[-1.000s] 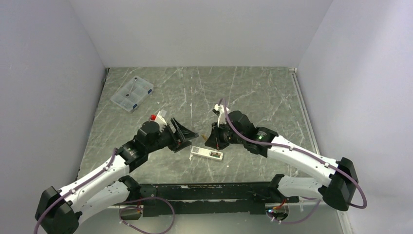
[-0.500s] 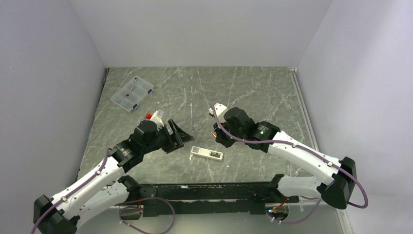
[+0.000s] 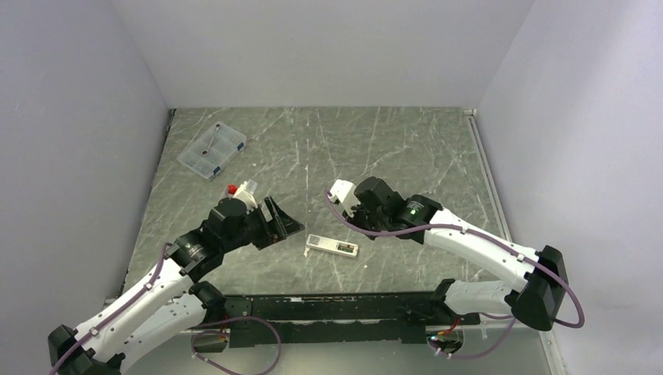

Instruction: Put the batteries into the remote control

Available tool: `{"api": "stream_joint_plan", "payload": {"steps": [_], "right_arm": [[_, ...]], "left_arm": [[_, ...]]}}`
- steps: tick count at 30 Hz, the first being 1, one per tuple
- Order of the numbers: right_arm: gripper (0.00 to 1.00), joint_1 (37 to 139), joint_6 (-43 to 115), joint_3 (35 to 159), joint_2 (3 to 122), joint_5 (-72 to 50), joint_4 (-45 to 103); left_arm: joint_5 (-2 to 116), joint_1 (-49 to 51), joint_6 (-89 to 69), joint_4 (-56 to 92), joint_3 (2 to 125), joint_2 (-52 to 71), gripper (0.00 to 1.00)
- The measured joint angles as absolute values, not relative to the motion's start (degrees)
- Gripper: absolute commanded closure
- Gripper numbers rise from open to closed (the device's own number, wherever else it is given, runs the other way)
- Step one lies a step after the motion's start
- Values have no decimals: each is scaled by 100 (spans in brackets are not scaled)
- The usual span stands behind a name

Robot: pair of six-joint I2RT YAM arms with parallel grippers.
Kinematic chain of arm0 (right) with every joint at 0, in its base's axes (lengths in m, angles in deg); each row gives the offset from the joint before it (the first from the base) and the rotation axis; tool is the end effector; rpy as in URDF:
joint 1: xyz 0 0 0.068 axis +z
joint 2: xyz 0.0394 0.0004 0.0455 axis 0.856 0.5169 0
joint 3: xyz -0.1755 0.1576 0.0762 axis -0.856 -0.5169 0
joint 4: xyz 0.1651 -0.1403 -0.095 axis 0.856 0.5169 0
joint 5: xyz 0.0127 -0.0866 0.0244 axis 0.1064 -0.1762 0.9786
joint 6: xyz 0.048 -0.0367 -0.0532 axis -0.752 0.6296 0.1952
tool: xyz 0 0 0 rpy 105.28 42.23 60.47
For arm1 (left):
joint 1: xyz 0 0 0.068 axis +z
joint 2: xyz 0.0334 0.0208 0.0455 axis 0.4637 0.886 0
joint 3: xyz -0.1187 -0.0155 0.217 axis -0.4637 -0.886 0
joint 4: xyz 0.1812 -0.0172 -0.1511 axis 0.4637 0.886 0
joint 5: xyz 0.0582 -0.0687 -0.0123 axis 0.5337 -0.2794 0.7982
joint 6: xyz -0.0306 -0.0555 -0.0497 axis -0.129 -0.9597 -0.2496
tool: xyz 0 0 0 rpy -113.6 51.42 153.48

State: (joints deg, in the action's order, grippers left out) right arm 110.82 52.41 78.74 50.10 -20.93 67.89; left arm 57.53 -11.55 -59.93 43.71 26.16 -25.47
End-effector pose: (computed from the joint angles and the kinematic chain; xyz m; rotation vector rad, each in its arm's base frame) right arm 0.1561 0.1948 0.2389 -1.2522 2.1425 0.2692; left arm 0.1382 -0.1250 0.2360 -0.3563 2.2852 -1.1492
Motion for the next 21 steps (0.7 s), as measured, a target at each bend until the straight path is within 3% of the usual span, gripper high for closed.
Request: {"api": "stream_joint_plan", "payload": {"steps": [21], "right_arm": [[100, 11191, 5840, 7693, 6156, -1796, 7001]], "left_arm": [[5784, -1155, -5643, 4767, 2616, -2663, 19]]}}
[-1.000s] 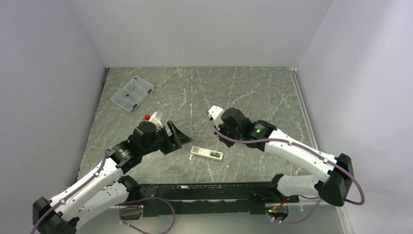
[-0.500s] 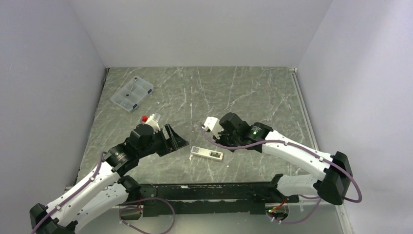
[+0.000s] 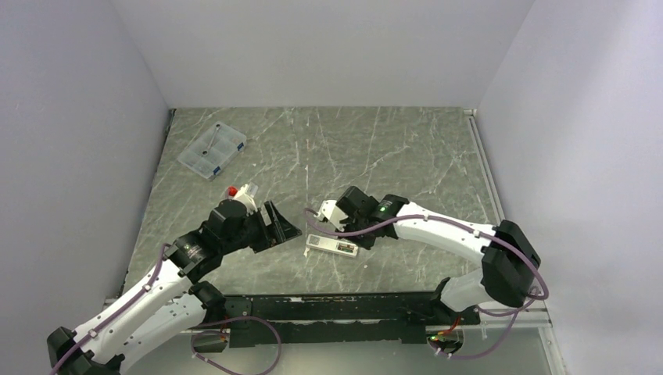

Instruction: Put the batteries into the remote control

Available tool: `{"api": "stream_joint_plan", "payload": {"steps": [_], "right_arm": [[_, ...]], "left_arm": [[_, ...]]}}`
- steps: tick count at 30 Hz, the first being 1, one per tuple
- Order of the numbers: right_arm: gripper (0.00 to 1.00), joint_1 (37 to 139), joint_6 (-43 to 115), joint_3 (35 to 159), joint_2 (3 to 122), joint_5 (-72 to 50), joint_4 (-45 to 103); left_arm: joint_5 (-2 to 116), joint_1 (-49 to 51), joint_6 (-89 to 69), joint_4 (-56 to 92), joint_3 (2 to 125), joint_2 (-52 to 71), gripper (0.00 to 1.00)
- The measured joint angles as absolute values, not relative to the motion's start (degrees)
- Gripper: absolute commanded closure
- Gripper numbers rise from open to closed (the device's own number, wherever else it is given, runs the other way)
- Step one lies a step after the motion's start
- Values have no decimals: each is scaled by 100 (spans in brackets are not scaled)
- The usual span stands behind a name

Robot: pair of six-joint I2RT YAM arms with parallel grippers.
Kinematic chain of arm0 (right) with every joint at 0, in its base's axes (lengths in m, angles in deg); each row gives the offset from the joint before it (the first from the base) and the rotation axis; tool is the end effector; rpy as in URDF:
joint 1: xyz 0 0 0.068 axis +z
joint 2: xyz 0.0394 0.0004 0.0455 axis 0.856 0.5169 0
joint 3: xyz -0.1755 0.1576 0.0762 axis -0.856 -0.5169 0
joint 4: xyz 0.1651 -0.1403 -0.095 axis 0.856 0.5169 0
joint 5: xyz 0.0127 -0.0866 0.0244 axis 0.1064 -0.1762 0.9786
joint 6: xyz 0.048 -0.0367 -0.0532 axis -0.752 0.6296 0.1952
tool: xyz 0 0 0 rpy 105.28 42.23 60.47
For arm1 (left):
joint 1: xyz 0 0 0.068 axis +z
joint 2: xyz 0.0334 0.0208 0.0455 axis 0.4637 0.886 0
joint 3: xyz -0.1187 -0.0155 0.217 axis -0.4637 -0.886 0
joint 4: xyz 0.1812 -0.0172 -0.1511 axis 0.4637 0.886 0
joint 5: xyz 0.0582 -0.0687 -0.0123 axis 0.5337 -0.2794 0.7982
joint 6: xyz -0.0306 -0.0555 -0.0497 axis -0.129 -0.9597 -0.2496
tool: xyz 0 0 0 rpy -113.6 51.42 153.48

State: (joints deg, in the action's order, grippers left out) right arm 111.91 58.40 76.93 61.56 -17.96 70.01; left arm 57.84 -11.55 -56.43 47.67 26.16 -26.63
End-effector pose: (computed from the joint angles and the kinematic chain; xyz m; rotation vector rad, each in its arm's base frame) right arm 0.1557 0.2082 0.1794 -1.5508 2.2713 0.1976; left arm 0.1327 -0.1201 0.2307 -0.2992 2.3261 -1.0808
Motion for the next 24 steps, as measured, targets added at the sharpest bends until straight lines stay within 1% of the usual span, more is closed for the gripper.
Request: {"api": "stream_joint_plan", "payload": {"steps": [7, 12, 24], "right_arm": [[100, 11191, 5836, 7701, 6665, -1700, 7054], [100, 11191, 5836, 7704, 6798, -1686, 7060], [95, 11195, 5768, 7885, 7078, -1623, 7073]], "left_arm": [[5808, -1155, -5597, 4926, 2616, -2680, 19], [5858, -1155, -5595, 5031, 2616, -2698, 19], [5948, -1155, -5569, 5167, 2616, -2698, 19]]}}
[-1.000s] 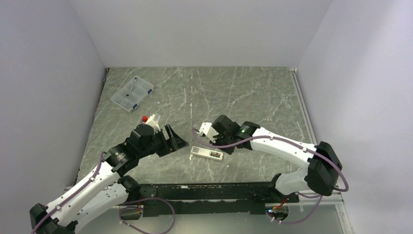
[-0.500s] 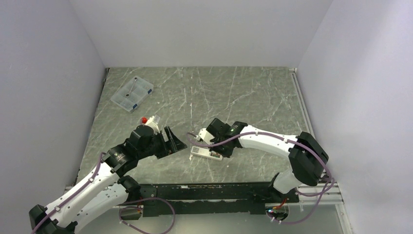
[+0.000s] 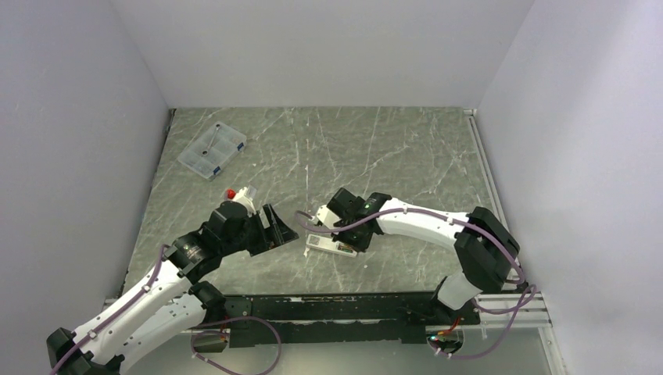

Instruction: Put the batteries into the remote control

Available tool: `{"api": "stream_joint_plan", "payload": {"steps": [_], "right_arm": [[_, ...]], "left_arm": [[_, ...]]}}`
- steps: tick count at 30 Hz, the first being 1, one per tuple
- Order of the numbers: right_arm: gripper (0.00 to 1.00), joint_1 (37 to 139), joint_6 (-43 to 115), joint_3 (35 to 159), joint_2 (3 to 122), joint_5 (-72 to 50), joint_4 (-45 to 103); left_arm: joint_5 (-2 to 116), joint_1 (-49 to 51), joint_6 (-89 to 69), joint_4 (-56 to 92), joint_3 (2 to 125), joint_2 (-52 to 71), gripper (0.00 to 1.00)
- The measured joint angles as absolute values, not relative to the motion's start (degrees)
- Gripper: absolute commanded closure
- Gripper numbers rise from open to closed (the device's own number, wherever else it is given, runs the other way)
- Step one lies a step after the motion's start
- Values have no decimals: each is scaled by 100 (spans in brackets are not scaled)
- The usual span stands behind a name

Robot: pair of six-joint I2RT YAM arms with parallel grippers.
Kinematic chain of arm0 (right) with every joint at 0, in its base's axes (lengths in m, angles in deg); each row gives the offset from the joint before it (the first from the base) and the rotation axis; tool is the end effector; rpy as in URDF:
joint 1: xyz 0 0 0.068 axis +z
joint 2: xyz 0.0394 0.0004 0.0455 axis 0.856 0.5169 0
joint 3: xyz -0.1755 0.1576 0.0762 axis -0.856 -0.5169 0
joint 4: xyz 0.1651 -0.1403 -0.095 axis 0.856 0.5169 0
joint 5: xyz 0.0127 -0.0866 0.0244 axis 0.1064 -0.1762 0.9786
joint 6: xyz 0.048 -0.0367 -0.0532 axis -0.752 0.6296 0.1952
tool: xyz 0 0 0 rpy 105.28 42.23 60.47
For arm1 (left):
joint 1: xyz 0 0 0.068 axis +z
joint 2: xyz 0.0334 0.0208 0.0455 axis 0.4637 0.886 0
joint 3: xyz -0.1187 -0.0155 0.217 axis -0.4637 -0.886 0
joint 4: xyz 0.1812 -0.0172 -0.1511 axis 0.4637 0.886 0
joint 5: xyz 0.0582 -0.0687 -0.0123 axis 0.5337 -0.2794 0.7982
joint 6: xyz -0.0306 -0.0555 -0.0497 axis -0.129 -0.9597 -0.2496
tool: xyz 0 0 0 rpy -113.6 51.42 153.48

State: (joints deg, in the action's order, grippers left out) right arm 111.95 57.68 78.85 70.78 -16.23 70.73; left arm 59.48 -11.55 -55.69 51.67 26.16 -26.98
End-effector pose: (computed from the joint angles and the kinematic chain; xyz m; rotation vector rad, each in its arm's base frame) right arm 0.1615 0.2197 0.1481 -1.6219 2.3972 0.1846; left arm 0.1292 -0.1147 0.2233 -0.3143 2.3747 -1.0032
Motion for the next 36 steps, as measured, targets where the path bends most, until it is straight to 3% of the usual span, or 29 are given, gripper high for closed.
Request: {"api": "stream_joint_plan", "payload": {"steps": [36], "right_arm": [[79, 11222, 5578, 8093, 7395, -1529, 7163]], "left_arm": [[5980, -1155, -5494, 5221, 2616, -2700, 19]]}}
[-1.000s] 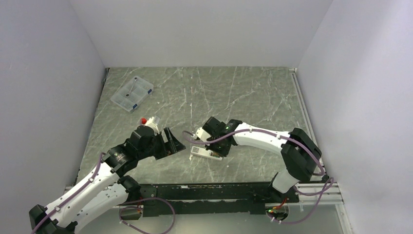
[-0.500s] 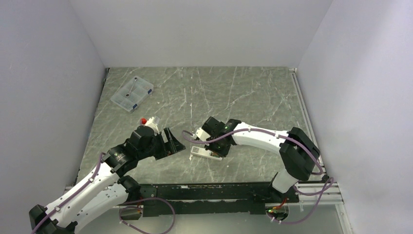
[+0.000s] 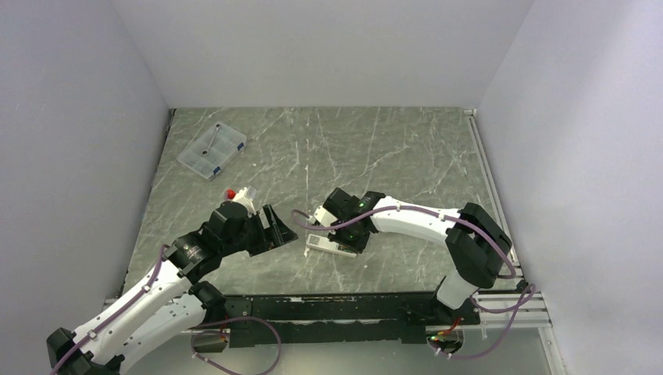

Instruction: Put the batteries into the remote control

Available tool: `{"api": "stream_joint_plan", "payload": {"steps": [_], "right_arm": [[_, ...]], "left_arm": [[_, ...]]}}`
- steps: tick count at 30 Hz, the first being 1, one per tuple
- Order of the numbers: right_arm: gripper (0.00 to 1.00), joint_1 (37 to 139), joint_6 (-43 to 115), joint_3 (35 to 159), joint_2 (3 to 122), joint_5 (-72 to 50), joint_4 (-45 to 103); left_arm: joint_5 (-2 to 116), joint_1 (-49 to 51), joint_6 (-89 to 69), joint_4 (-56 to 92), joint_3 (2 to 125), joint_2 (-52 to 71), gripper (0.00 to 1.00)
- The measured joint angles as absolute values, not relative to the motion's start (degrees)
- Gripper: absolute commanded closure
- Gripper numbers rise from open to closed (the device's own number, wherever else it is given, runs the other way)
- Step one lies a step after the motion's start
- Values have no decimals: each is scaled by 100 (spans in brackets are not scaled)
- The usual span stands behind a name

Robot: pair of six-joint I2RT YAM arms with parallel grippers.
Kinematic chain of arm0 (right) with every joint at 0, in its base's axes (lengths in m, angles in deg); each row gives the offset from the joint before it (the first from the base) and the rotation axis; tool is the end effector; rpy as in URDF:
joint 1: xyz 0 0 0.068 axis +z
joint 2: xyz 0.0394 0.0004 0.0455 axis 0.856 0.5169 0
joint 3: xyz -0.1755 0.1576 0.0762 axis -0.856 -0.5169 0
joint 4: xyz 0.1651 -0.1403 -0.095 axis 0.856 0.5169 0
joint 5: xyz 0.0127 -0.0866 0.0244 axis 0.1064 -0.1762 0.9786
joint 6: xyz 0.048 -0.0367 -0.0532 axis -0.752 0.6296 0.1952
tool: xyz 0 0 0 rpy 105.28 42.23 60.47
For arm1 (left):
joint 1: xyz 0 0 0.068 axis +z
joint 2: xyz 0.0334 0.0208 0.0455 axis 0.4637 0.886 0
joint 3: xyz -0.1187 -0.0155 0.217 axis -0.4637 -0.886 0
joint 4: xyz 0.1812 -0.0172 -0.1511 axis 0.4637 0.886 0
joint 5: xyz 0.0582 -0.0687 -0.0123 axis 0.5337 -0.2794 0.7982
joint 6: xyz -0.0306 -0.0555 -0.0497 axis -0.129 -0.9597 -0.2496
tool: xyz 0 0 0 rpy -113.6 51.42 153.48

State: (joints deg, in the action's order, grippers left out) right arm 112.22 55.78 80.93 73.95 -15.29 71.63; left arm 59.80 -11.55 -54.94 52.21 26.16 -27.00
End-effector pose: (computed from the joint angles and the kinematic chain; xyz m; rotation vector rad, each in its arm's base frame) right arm 0.1638 0.2268 0.1426 -1.6110 2.4524 0.1985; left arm 0.1288 -0.1139 0.2222 -0.3033 2.3801 -0.9855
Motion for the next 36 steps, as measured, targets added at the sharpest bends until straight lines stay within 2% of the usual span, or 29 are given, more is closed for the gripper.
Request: {"api": "stream_joint_plan", "payload": {"steps": [8, 18, 27, 36], "right_arm": [[73, 11222, 5541, 8101, 7417, -1555, 7180], [71, 11222, 5434, 8154, 7229, -1562, 7163], [72, 11208, 4931, 8152, 6328, -1717, 7012], [73, 10824, 3453, 7616, 5165, -1861, 6426]], "left_arm": [[5980, -1155, -5492, 5223, 2616, -2698, 19], [5983, -1155, -5470, 5221, 2616, -2685, 18], [5985, -1155, -5442, 5173, 2616, -2440, 19], [6074, -1155, -5276, 4963, 2616, -1924, 18]]}}
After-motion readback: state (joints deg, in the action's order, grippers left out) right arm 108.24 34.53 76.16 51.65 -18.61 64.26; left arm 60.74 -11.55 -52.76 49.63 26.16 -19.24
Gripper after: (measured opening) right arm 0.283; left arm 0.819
